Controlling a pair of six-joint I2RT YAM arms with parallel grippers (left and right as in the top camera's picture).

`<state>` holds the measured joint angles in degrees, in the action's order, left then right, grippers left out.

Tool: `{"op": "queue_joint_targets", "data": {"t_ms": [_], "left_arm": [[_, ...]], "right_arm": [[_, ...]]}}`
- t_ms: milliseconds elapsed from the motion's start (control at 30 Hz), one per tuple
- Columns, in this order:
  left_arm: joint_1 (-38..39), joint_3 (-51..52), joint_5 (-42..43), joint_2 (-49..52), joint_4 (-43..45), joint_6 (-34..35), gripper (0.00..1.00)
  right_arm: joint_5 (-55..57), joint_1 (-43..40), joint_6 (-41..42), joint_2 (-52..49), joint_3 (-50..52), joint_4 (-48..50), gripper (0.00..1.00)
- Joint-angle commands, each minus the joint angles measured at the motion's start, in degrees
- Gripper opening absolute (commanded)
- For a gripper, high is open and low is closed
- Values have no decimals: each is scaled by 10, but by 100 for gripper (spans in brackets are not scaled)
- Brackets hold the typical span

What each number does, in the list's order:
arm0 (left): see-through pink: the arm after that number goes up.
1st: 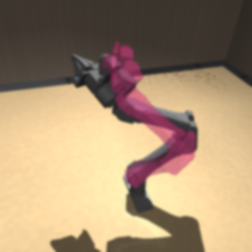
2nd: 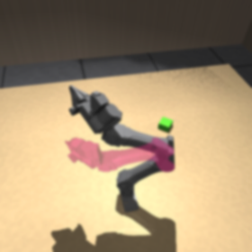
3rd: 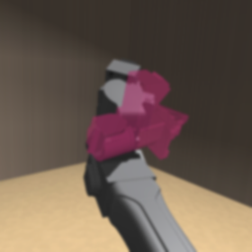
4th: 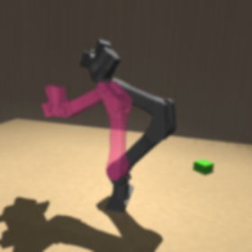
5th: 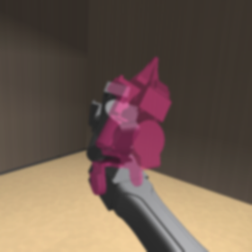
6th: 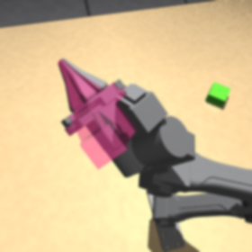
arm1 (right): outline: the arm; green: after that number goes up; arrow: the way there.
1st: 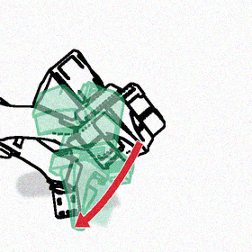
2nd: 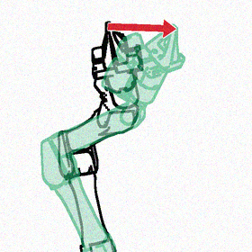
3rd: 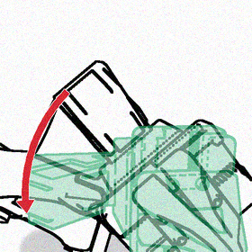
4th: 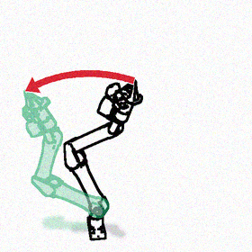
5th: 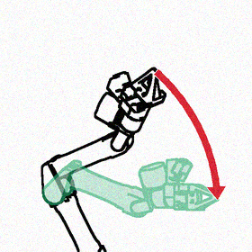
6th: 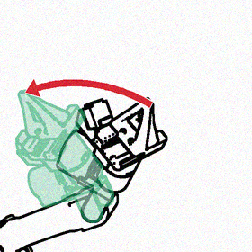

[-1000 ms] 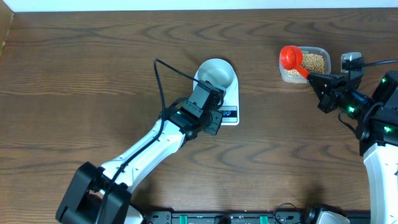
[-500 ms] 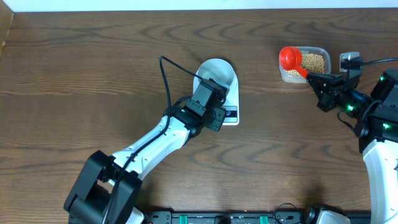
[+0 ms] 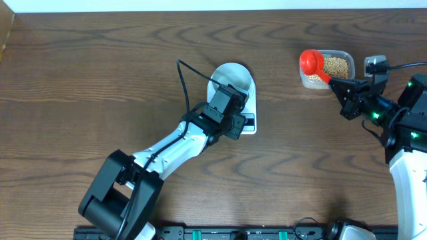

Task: Scoop item into bowl and weigh 50g on scale

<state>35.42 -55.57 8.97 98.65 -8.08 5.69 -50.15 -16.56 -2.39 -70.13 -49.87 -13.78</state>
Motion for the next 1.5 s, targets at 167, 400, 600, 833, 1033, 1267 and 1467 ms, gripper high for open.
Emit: {"op": "queue_joint_targets", "data": {"t_ms": [167,400,600,833,1033,1267,1467], "left_arm": [[0,4,11,14,15,-10,7],[0,4,11,43,31,-9,7],[0,4,5,44,32,-9,7],[0,4,4,50,42,-9,7],[0,4,-18,52,44,-5,7],[0,4,-21,58,46,-5,7],[0,4,-21,62,46,-5,7]], "right_arm": [[-8,-3,-11,-3,-14,3,1],[-8,-3,-11,-3,-14,3,1],[-8,-3,-11,-3,-14,3,1],[-8,-3,-11,-3,-14,3,1],[-8,-3,-10,-3,-14,3,1],[-8,-2,-11,-3,-14,3,1],[-8,-2,-11,-3,-14,3,1]]}}
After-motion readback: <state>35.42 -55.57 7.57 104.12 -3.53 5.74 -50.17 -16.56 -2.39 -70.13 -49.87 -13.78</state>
